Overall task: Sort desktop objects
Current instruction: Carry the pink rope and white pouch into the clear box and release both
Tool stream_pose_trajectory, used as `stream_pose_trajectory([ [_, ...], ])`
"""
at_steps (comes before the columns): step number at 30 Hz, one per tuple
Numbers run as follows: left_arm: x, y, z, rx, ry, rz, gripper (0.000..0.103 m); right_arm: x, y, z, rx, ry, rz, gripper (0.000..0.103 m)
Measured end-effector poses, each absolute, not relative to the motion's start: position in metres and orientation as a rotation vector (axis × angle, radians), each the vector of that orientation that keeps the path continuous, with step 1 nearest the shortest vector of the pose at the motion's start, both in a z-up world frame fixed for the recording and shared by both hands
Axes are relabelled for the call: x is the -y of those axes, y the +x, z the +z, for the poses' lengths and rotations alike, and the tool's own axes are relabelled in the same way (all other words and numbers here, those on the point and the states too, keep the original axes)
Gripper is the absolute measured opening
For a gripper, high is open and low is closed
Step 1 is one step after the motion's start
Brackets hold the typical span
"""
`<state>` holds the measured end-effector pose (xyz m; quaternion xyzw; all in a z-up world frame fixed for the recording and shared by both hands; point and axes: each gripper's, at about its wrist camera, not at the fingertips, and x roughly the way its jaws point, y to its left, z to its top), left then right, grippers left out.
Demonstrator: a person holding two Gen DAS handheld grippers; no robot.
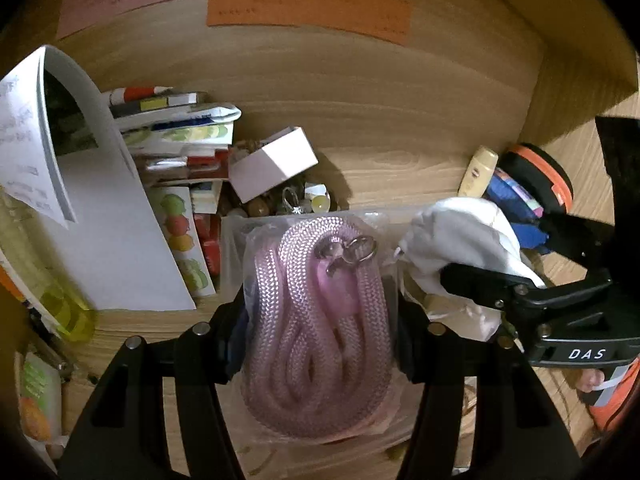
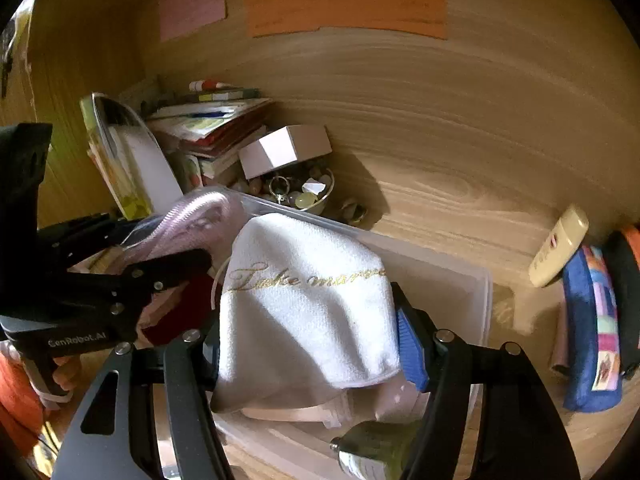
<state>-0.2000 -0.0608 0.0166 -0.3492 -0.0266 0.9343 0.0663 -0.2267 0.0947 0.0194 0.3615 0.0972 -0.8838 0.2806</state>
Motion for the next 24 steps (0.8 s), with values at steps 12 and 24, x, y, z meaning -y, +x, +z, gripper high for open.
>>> stream_pose_trajectory([
  [12, 0.069, -0.185, 0.026, 0.082, -0.967, 2.842, 0.064, -0.067, -0.235, 0.008, -0.431, 0.986, -2.411, 0.068],
  [24, 0.078, -0.177, 0.035, 0.152, -0.915, 2.876, 0.083, -0.056, -0.231, -0.002, -0.586, 1.087, -2.418, 0.078],
])
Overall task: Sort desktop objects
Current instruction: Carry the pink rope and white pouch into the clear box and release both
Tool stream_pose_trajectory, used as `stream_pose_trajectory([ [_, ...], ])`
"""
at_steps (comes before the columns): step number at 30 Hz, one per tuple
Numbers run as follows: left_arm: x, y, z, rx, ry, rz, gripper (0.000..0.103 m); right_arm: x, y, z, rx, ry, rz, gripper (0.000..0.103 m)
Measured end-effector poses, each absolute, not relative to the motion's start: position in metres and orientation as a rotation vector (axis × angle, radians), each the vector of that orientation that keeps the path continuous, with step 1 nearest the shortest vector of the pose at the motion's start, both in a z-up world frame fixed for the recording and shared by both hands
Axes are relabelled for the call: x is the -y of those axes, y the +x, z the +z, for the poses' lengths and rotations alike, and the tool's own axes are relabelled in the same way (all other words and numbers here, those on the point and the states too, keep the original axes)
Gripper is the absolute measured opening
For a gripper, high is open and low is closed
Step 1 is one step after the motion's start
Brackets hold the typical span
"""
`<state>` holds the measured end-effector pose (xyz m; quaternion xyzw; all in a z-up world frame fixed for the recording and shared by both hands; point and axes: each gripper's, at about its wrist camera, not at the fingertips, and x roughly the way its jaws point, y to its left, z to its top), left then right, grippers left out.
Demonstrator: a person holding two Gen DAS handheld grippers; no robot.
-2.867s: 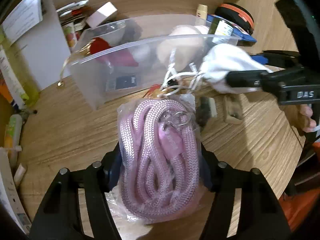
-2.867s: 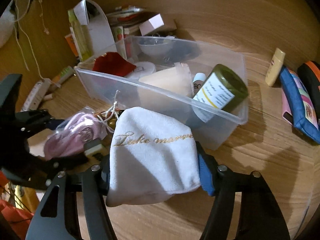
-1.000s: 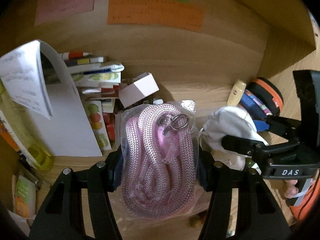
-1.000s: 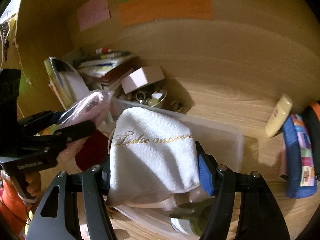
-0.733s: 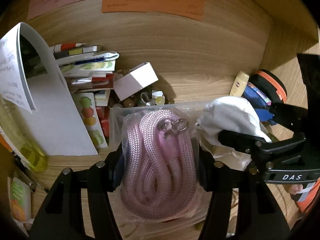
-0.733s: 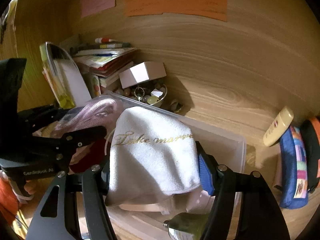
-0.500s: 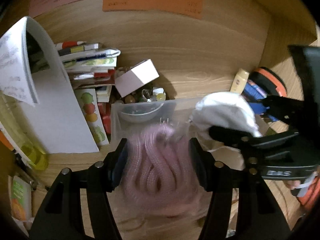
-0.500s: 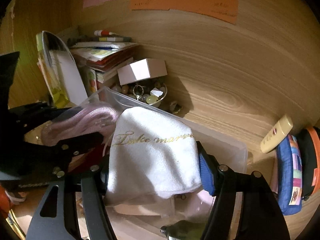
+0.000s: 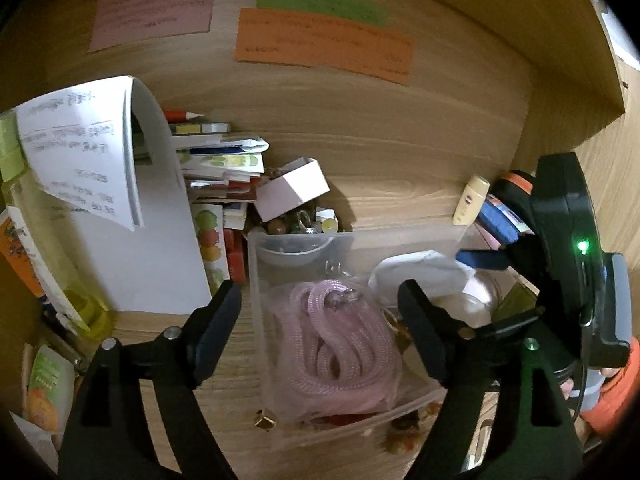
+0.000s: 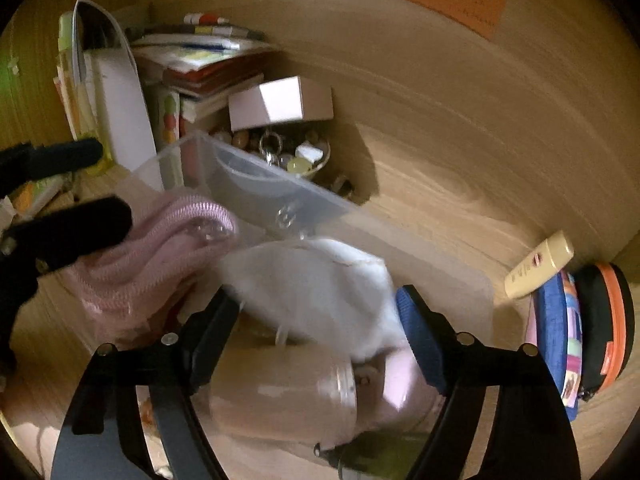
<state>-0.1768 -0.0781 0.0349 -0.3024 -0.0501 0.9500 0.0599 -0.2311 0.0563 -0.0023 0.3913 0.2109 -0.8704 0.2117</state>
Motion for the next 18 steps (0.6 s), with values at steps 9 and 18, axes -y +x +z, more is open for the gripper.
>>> stream_pose_trajectory([
  [9, 0.076, -0.157, 0.046, 0.116, -0.877, 2.906, 0.088, -0.092, -0.213, 0.014, -0.414, 1.15, -2.427, 0.078],
  [18, 0.076, -0.125, 0.054, 0.077, -0.871, 2.917, 0.093, -0.13, -0.173, 0.043, -0.328, 1.04, -2.498, 0.088],
])
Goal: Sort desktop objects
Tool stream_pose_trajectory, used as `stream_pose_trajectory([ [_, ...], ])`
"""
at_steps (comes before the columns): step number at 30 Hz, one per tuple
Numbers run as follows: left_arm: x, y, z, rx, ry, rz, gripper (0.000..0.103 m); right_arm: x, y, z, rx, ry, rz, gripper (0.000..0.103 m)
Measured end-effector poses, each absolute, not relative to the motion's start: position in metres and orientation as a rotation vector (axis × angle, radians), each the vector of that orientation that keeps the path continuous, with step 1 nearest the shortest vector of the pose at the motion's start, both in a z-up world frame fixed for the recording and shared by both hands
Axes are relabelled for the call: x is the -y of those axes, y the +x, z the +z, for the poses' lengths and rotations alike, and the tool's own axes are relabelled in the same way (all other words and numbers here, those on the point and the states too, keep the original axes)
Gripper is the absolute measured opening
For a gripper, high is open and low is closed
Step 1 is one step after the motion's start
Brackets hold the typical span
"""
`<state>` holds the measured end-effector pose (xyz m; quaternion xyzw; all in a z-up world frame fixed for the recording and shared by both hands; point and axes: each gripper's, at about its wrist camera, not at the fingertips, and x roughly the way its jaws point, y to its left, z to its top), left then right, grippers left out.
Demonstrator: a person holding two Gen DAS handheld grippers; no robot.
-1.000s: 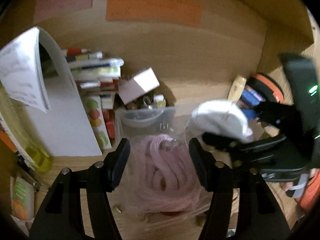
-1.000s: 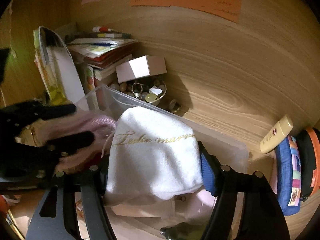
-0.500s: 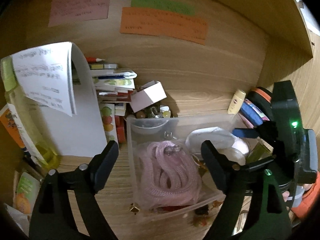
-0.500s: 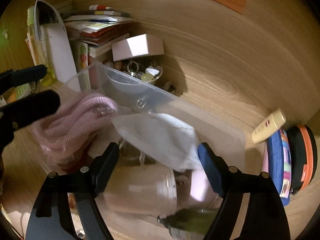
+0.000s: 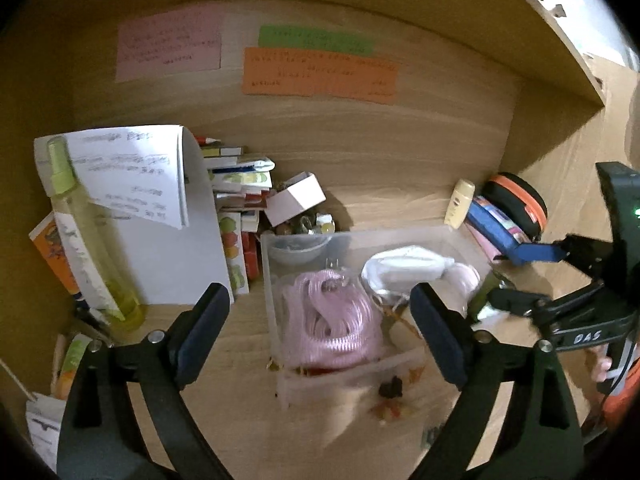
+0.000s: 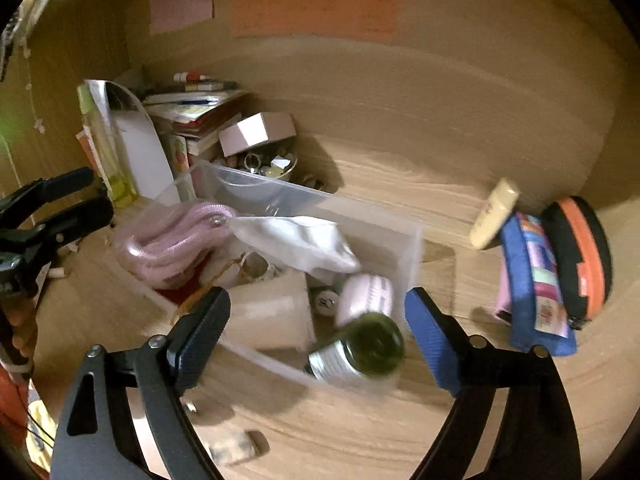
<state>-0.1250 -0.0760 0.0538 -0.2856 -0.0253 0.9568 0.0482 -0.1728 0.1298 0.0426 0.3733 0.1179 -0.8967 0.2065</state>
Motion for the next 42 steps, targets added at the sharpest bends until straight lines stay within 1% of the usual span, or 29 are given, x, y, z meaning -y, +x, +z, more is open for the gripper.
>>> stream_pose_trajectory([
  [1, 0.076, -0.122, 0.052, 0.068, -0.882, 2.917, 0.093, -0.134, -0.168, 0.044, -0.332, 1.031, -2.5, 0.088],
  [3, 0.075, -0.117, 0.05, 0.057, -0.902, 2.918, 0.097, -0.14, -0.159, 0.043, -0.338, 1.018, -2.504, 0.088],
  [9, 0.072, -0.099, 0.03, 0.03, -0.999, 2.902, 0.097, -0.151, -0.135, 0.028, -0.427, 1.018, -2.469, 0.088],
  [12, 0.067, -0.089, 0.02, -0.013, -1.012, 2.925, 0.097, -0.155, -0.122, 0.015, -0.472, 1.032, -2.437, 0.088],
  [20, 0.051, -0.063, -0.007, -0.029, -1.041, 2.896, 0.097, -0.16, -0.099, -0.023, -0.467, 1.079, -2.302, 0.088],
  [22, 0.042, -0.061, -0.012, -0.06, -1.049, 2.877, 0.092, -0.157, -0.094, -0.031, -0.478, 1.088, -2.277, 0.088],
  [24, 0.032, -0.06, -0.018, -0.081, -1.063, 2.835, 0.081, -0.155, -0.09, -0.037, -0.484, 1.091, -2.255, 0.088],
  [28, 0.009, -0.062, -0.028, -0.111, -1.09, 2.747, 0.075, -0.149, -0.085, -0.046, -0.498, 1.078, -2.213, 0.086],
  [29, 0.006, -0.063, -0.029, -0.117, -1.093, 2.733, 0.072, -0.146, -0.085, -0.047, -0.503, 1.078, -2.208, 0.086],
  [31, 0.001, -0.067, -0.031, -0.113, -1.1, 2.699, 0.068, -0.144, -0.085, -0.046, -0.5, 1.067, -2.201, 0.08],
  [32, -0.003, -0.069, -0.032, -0.109, -1.109, 2.676, 0.065, -0.142, -0.085, -0.046, -0.496, 1.065, -2.186, 0.078],
  [33, -0.005, -0.072, -0.034, -0.108, -1.118, 2.658, 0.061, -0.14, -0.086, -0.046, -0.495, 1.063, -2.172, 0.074],
  [34, -0.007, -0.074, -0.035, -0.111, -1.125, 2.648, 0.059, -0.138, -0.085, -0.046, -0.493, 1.059, -2.164, 0.069],
  [35, -0.01, -0.077, -0.037, -0.117, -1.137, 2.635, 0.055, -0.135, -0.086, -0.047, -0.501, 1.06, -2.152, 0.068],
  [36, -0.012, -0.081, -0.039, -0.119, -1.149, 2.623, 0.052, -0.133, -0.085, -0.048, -0.51, 1.061, -2.145, 0.062],
  [37, -0.012, -0.082, -0.04, -0.118, -1.157, 2.614, 0.05, -0.13, -0.085, -0.05, -0.519, 1.062, -2.136, 0.058],
  [39, -0.014, -0.088, -0.044, -0.107, -1.186, 2.593, 0.042, -0.127, -0.086, -0.052, -0.528, 1.071, -2.113, 0.055],
  [40, -0.015, -0.093, -0.047, -0.103, -1.211, 2.579, 0.039, -0.125, -0.086, -0.054, -0.533, 1.072, -2.108, 0.051],
  [42, -0.015, -0.095, -0.05, -0.084, -1.232, 2.566, 0.029, -0.122, -0.087, -0.057, -0.543, 1.081, -2.095, 0.043],
])
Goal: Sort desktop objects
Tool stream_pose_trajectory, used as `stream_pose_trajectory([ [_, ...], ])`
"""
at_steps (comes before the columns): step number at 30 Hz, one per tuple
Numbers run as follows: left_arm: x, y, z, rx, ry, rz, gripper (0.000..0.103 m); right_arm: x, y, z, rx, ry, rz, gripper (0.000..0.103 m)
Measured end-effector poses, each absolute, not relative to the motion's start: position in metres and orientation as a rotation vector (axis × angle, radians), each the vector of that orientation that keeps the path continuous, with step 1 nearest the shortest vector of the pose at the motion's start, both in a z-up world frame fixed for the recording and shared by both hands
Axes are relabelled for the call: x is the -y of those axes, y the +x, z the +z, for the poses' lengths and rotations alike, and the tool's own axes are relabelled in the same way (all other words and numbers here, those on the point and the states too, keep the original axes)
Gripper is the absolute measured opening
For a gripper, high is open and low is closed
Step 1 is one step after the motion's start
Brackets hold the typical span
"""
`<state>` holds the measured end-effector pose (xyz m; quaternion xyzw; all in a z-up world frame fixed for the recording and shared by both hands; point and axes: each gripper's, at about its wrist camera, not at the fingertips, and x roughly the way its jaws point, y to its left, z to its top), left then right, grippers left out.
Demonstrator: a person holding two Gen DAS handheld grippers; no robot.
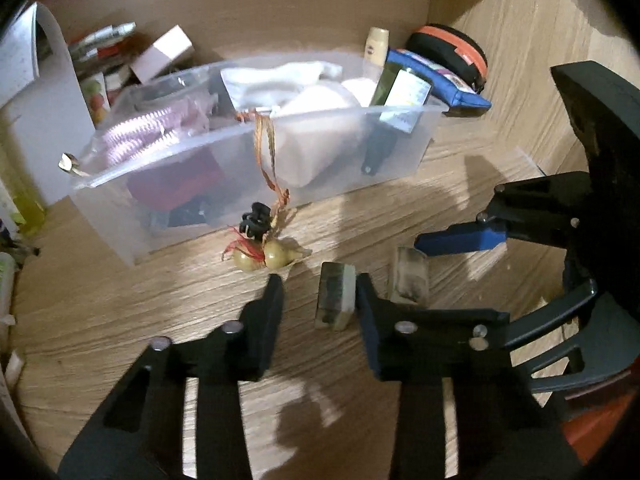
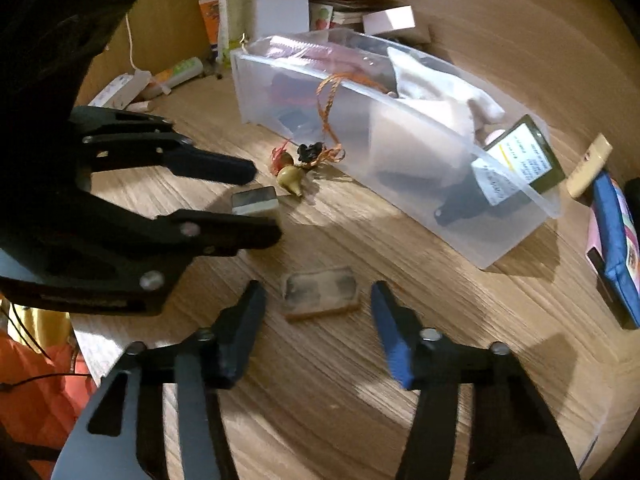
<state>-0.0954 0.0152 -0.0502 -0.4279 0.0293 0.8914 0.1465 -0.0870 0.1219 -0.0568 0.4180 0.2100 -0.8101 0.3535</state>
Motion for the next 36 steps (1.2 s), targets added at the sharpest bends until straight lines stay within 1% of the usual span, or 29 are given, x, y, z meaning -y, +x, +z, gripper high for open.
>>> stream_pose_trajectory([
  [2, -0.013, -0.098, -0.052, -0.049, -1.246, 2.552, 0.027, -0.121, -0.088, -0.058, -0.542, 1.085, -2.091, 0.042],
  [4, -0.01, -0.1, -0.052, -0.023, -1.249, 2.545, 0.02, -0.122, -0.089, -0.059, -0.531, 1.089, -2.088, 0.039],
  [5, -0.009, -0.1, -0.052, -0.015, -1.249, 2.546, 0.015, -0.123, -0.09, -0.059, -0.525, 1.088, -2.089, 0.039],
  [13, 0.004, -0.092, -0.04, 0.033, -1.201, 2.594, 0.015, -0.128, -0.092, -0.048, -0.463, 1.052, -2.108, 0.038],
  [22, 0.019, -0.095, 0.0, 0.044, -1.07, 2.672, 0.015, -0.136, -0.104, -0.019, -0.44, 0.979, -2.18, 0.038],
  [28, 0.021, -0.105, 0.022, 0.037, -0.998, 2.715, 0.015, -0.145, -0.119, -0.004, -0.391, 0.946, -2.215, 0.038],
  [31, 0.02, -0.114, 0.026, 0.033, -0.989, 2.719, 0.015, -0.149, -0.124, 0.007, -0.357, 0.92, -2.231, 0.039],
  [36, 0.018, -0.13, 0.022, 0.04, -1.006, 2.707, 0.015, -0.147, -0.138, 0.017, -0.355, 0.879, -2.261, 0.039],
])
